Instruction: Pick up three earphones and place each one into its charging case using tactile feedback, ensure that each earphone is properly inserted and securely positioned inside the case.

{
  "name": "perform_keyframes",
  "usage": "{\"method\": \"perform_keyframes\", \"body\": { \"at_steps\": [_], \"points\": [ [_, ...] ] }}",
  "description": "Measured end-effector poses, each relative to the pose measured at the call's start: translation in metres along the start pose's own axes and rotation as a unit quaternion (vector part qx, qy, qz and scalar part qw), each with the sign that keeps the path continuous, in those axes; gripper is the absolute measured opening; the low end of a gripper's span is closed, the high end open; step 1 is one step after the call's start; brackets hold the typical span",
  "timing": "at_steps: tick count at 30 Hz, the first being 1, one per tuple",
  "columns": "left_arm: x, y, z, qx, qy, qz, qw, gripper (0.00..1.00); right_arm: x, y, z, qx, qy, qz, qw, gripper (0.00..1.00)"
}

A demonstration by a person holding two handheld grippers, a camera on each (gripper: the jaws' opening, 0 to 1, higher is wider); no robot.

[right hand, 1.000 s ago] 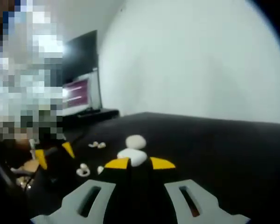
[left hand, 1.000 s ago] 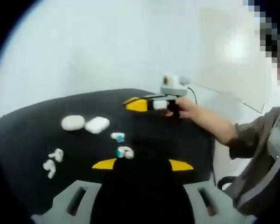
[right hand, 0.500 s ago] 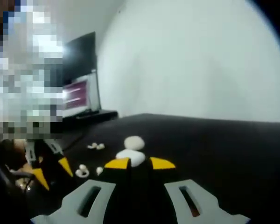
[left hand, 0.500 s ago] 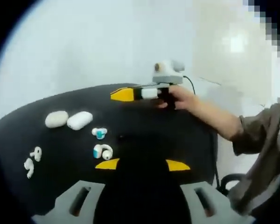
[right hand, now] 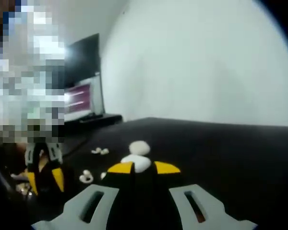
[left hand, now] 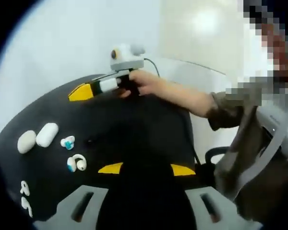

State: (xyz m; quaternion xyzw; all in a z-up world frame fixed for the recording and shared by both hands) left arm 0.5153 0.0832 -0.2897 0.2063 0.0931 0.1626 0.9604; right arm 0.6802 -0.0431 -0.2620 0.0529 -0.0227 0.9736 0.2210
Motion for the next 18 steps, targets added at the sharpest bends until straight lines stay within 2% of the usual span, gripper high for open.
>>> {"method": "perform_keyframes", "body": {
  "at_steps": [7,11,13,14,16,17,18],
  "points": [
    [0.005,0.006,-0.006,-0.019,-0.024,0.023,0.9993,0.39,0.000,0.000,0.000,0.000,0.001,0.003,1.0000,0.17],
    [0.013,0.019,-0.011,-0.036,-0.029,0.058,0.9973,0.41,0.003,0.000,0.001,-0.003,-0.003,0.015,0.9999,0.17],
    [0.019,0.023,-0.014,-0.056,-0.023,0.075,0.9953,0.42,0.009,-0.001,0.000,-0.005,-0.002,0.037,0.9993,0.18],
    [0.021,0.025,-0.017,-0.066,-0.021,0.079,0.9945,0.42,0.016,-0.002,0.000,-0.005,0.003,0.060,0.9982,0.18],
    [0.026,0.027,-0.023,-0.116,-0.012,0.067,0.9909,0.43,0.026,-0.002,-0.003,0.004,0.021,0.091,0.9956,0.18],
    [0.033,0.031,-0.026,-0.153,0.002,0.072,0.9856,0.41,0.031,-0.003,-0.005,0.010,0.034,0.105,0.9938,0.18],
    [0.042,0.038,-0.029,-0.129,-0.010,0.107,0.9858,0.37,0.036,-0.003,-0.008,0.020,0.052,0.123,0.9908,0.18]
  ]
}}
Point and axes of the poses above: the point that each gripper's makers call its tool centre point, and the gripper's own axes: y roughly backward along the fingers, x roughly to its left, z roughly out of its top, the point moved 6 cm from there along y, roughly backward along the fingers, and after that the axes turned 8 degrees about -x, right-handed, at the moved point
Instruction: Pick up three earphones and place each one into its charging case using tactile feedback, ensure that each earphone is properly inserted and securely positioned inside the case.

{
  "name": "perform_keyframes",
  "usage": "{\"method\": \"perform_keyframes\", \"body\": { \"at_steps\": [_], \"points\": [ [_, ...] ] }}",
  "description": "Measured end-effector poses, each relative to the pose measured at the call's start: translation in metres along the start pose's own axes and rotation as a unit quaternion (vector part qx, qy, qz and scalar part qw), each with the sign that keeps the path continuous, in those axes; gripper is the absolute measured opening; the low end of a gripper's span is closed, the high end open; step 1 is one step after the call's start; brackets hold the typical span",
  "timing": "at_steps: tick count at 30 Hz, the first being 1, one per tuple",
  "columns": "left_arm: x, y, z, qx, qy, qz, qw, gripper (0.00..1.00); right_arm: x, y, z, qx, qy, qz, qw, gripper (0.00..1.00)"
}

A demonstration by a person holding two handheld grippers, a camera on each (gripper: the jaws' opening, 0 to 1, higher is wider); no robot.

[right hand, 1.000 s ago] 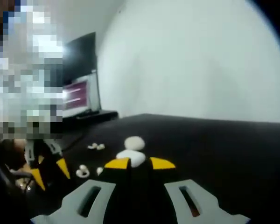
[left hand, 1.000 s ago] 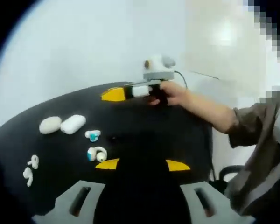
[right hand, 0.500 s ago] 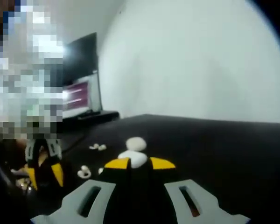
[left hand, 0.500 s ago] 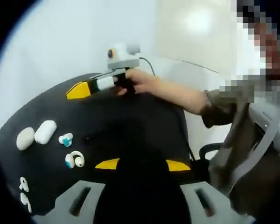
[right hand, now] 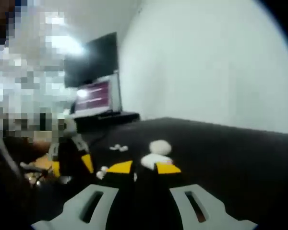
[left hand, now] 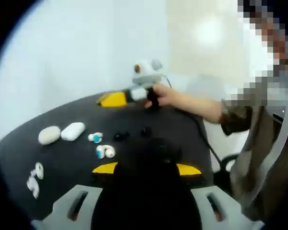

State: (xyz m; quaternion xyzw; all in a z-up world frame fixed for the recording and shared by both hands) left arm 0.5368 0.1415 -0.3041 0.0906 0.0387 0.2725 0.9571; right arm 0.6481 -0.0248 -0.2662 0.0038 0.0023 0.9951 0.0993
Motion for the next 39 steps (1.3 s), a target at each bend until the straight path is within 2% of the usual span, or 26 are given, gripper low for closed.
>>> {"method": "perform_keyframes", "body": {
  "at_steps": [2,3,4,6,8,11,12,17,19,20,22,23,24,26,28,30,32,33,37,39],
  "points": [
    [0.006,0.000,0.003,-0.012,0.041,0.011,0.9990,0.32,0.010,-0.003,-0.001,0.005,0.011,0.031,0.9995,0.18],
    [0.007,0.000,0.002,-0.009,0.042,0.009,0.9990,0.29,0.015,-0.003,0.001,-0.001,0.004,0.047,0.9989,0.18],
    [0.008,0.000,0.002,-0.008,0.036,0.006,0.9993,0.28,0.019,-0.003,0.005,-0.007,-0.019,0.053,0.9984,0.18],
    [0.004,-0.001,0.001,-0.007,0.027,0.001,0.9996,0.26,0.028,-0.001,0.011,0.015,-0.066,0.067,0.9955,0.18],
    [0.000,-0.001,0.001,-0.010,0.008,-0.010,0.9999,0.23,0.036,0.001,0.014,0.039,-0.075,0.051,0.9951,0.18],
    [-0.008,-0.001,0.003,-0.019,0.018,-0.045,0.9986,0.23,0.058,0.009,0.014,0.068,-0.061,0.051,0.9945,0.18],
    [-0.009,-0.001,0.004,-0.025,0.023,-0.051,0.9981,0.25,0.065,0.011,0.013,0.067,-0.063,0.051,0.9945,0.18],
    [-0.013,-0.001,0.006,-0.037,0.036,-0.068,0.9963,0.25,0.096,0.015,0.002,0.087,-0.106,0.053,0.9892,0.18],
    [-0.015,-0.003,0.004,-0.027,0.032,-0.074,0.9964,0.20,0.106,0.011,-0.002,0.095,-0.116,0.046,0.9876,0.18],
    [-0.016,-0.004,0.003,-0.023,0.031,-0.074,0.9965,0.19,0.110,0.011,-0.006,0.113,-0.118,0.042,0.9856,0.19],
    [-0.016,-0.005,0.002,-0.019,0.032,-0.077,0.9964,0.20,0.111,0.006,-0.011,0.137,-0.099,0.018,0.9854,0.20],
    [-0.016,-0.005,0.002,-0.018,0.034,-0.077,0.9963,0.21,0.109,0.003,-0.008,0.124,-0.073,0.011,0.9896,0.20],
    [-0.017,-0.005,0.002,-0.017,0.036,-0.077,0.9962,0.22,0.111,0.003,-0.009,0.138,-0.087,0.000,0.9866,0.20],
    [-0.016,-0.006,0.002,-0.016,0.038,-0.076,0.9963,0.22,0.109,0.002,-0.007,0.142,-0.095,-0.025,0.9850,0.20],
    [-0.016,-0.007,0.001,-0.014,0.037,-0.071,0.9967,0.22,0.105,0.004,-0.005,0.143,-0.074,-0.044,0.9859,0.20],
    [-0.017,-0.009,0.000,-0.011,0.034,-0.066,0.9972,0.22,0.104,0.007,-0.009,0.162,-0.096,-0.060,0.9802,0.21],
    [-0.018,-0.005,0.000,-0.010,0.032,-0.065,0.9973,0.22,0.107,0.009,-0.016,0.183,-0.125,-0.059,0.9733,0.23],
    [-0.019,-0.006,0.000,-0.010,0.032,-0.065,0.9973,0.22,0.109,0.008,-0.018,0.184,-0.145,-0.057,0.9706,0.26],
    [-0.022,-0.005,0.000,-0.008,0.034,-0.069,0.9970,0.22,0.116,0.002,-0.022,0.169,-0.130,-0.054,0.9755,0.26],
    [-0.025,-0.004,0.000,-0.008,0.043,-0.074,0.9963,0.23,0.118,-0.002,-0.021,0.156,-0.097,-0.060,0.9811,0.26]
  ]
}}
Point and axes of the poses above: the point that each gripper's makers call its tool centre point, and the gripper's own axes: y roughly backward along the fingers, x roughly to its left, z roughly out of its top, the point moved 6 cm from there along y, roughly backward along the fingers, and after that the axes turned 8 degrees about -x, right-handed, at the moved point
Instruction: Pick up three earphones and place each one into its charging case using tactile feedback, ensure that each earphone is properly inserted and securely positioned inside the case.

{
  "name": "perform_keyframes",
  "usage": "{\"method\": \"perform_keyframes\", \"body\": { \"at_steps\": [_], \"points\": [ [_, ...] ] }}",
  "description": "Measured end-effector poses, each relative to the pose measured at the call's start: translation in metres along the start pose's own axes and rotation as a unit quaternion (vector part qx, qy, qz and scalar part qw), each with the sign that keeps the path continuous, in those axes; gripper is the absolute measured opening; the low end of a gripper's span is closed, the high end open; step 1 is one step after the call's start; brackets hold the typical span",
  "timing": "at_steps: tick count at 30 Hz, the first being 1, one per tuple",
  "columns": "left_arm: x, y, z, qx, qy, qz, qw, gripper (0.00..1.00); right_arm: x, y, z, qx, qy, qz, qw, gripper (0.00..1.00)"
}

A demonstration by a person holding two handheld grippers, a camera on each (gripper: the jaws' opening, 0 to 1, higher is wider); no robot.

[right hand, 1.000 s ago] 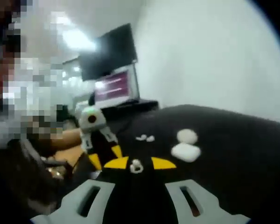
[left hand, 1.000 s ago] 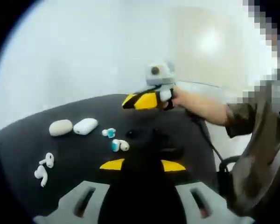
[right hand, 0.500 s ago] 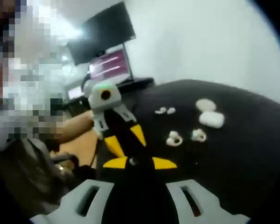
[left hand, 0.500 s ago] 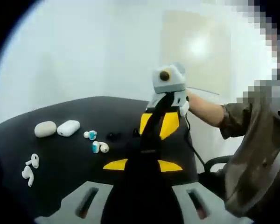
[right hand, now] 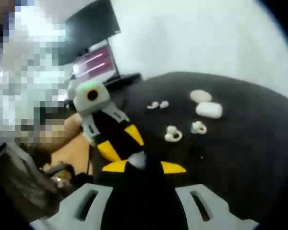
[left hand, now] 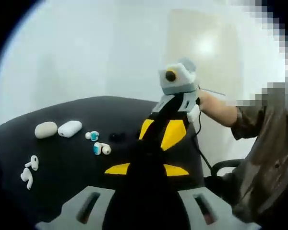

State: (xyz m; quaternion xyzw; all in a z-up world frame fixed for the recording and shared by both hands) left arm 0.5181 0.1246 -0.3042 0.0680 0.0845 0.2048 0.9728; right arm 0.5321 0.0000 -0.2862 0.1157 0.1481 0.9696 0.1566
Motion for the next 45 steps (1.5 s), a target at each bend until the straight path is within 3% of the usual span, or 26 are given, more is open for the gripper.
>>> {"method": "perform_keyframes", "body": {
  "at_steps": [4,10,14,16,18,21,25,29,36,38,40,42,44,45],
  "points": [
    [-0.002,0.002,0.000,0.001,0.012,-0.003,0.9999,0.24,0.009,0.000,0.001,-0.037,0.087,-0.012,0.9955,0.25],
    [-0.011,0.005,0.002,-0.004,0.024,-0.028,0.9993,0.19,0.020,0.005,0.001,-0.082,0.194,-0.030,0.9771,0.22],
    [-0.010,0.007,0.010,-0.023,0.030,-0.042,0.9984,0.12,0.020,0.011,-0.004,-0.064,0.236,-0.046,0.9684,0.13],
    [-0.007,0.008,0.015,-0.026,-0.013,-0.019,0.9994,0.03,0.020,0.012,-0.006,-0.062,0.239,-0.046,0.9680,0.08],
    [-0.010,0.007,0.016,-0.018,-0.048,-0.013,0.9986,0.04,0.021,0.012,-0.009,-0.058,0.238,-0.030,0.9692,0.09],
    [-0.015,0.002,0.013,0.023,-0.076,-0.016,0.9967,0.11,0.018,0.011,-0.012,-0.057,0.234,-0.023,0.9703,0.10],
    [-0.016,-0.004,0.012,0.038,-0.066,-0.013,0.9970,0.20,0.014,0.010,-0.017,-0.053,0.222,-0.024,0.9734,0.10],
    [-0.024,-0.009,0.017,0.006,-0.028,-0.032,0.9991,0.32,0.018,0.009,-0.020,-0.059,0.226,-0.011,0.9722,0.10],
    [-0.013,-0.018,0.020,-0.012,-0.019,-0.020,0.9995,0.24,0.024,0.006,-0.020,-0.057,0.270,0.001,0.9610,0.11],
    [-0.012,-0.021,0.017,-0.007,-0.027,-0.023,0.9993,0.21,0.027,0.006,-0.021,-0.062,0.266,0.015,0.9618,0.13],
    [-0.011,-0.023,0.013,0.005,-0.063,-0.027,0.9976,0.17,0.027,0.009,-0.023,-0.056,0.262,0.021,0.9631,0.14],
    [-0.011,-0.023,0.013,0.000,-0.053,-0.023,0.9983,0.15,0.024,0.014,-0.020,-0.062,0.254,0.028,0.9647,0.16],
    [-0.010,-0.022,0.014,-0.002,-0.052,-0.021,0.9984,0.15,0.023,0.024,-0.014,-0.090,0.221,0.040,0.9703,0.16],
    [-0.009,-0.022,0.014,-0.003,-0.050,-0.022,0.9985,0.15,0.015,0.034,-0.006,-0.111,0.200,0.027,0.9731,0.16]
  ]
}}
Point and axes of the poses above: the point that each gripper's makers call its tool centre point, and the gripper's own axes: y roughly backward along the fingers, x roughly to its left, z roughly out of its top, the point moved 6 cm from there along y, roughly backward along the fingers, and after that the axes turned 8 degrees about -x, right-handed, at the moved point
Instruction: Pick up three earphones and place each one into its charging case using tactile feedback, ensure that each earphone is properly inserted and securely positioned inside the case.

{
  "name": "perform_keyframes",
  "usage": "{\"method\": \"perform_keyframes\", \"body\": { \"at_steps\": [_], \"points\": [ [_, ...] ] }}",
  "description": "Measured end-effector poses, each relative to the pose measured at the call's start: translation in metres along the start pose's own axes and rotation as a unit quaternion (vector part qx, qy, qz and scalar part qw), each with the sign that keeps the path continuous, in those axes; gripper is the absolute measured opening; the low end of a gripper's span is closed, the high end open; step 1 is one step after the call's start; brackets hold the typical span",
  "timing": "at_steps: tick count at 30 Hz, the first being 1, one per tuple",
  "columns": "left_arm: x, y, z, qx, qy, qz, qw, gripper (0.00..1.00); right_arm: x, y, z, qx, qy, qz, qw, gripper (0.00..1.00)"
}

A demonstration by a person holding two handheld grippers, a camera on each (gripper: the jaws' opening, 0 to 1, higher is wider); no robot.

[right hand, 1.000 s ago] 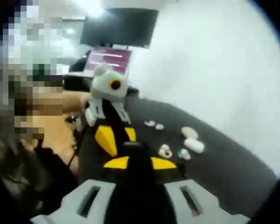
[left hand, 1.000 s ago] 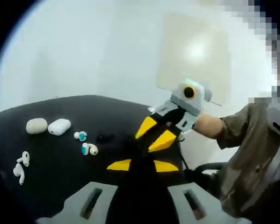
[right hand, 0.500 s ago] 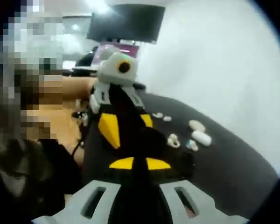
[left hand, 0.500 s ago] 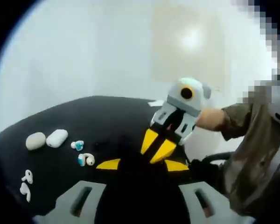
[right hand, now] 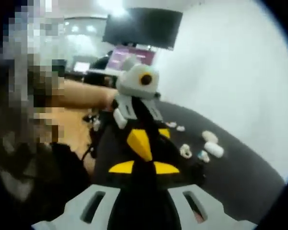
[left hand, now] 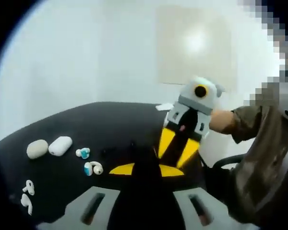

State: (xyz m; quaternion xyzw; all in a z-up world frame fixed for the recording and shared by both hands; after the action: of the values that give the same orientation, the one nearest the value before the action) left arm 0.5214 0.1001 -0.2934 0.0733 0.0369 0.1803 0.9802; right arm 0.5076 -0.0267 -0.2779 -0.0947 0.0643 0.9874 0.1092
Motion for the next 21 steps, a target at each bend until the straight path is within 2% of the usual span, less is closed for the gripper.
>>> {"method": "perform_keyframes", "body": {
  "at_steps": [2,3,5,7,9,12,15,18,21],
  "points": [
    [0.002,0.001,0.000,-0.002,0.000,-0.007,1.0000,0.14,-0.018,0.010,0.006,-0.021,-0.017,-0.033,0.9991,0.16],
    [0.004,0.002,0.000,-0.003,0.004,-0.010,0.9999,0.14,-0.025,0.012,0.005,-0.020,-0.025,-0.035,0.9989,0.17],
    [0.005,0.003,-0.001,-0.006,0.004,-0.016,0.9998,0.14,-0.028,0.011,0.000,-0.003,-0.060,-0.015,0.9981,0.21],
    [0.006,0.006,-0.002,-0.010,0.006,-0.029,0.9995,0.14,-0.025,0.001,-0.005,-0.002,-0.084,0.013,0.9964,0.22],
    [0.007,0.007,-0.002,-0.011,0.014,-0.036,0.9992,0.15,-0.020,-0.009,-0.013,0.011,-0.082,0.037,0.9959,0.22],
    [0.006,0.009,-0.002,-0.012,0.010,-0.043,0.9989,0.15,-0.013,-0.022,-0.023,0.043,-0.046,0.062,0.9961,0.22],
    [0.004,0.009,-0.003,-0.014,0.003,-0.044,0.9989,0.15,-0.006,-0.027,-0.018,0.034,-0.027,0.083,0.9956,0.21],
    [0.004,0.010,-0.003,-0.014,0.002,-0.047,0.9988,0.15,-0.007,-0.026,-0.017,0.029,-0.034,0.076,0.9961,0.18],
    [0.004,0.010,-0.004,-0.016,-0.020,-0.033,0.9992,0.16,-0.008,-0.023,-0.020,0.033,-0.076,0.068,0.9942,0.17]
  ]
}}
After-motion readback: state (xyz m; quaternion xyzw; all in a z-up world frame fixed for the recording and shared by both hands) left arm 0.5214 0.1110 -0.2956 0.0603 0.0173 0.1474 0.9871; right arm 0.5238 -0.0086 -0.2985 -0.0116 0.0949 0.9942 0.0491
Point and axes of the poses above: the point that each gripper's makers call its tool centre point, and the gripper's own axes: y roughly backward along the fingers, x roughly to its left, z roughly out of its top, the point moved 6 cm from there along y, roughly backward along the fingers, and after that the axes turned 8 degrees about -x, right-handed, at the moved point
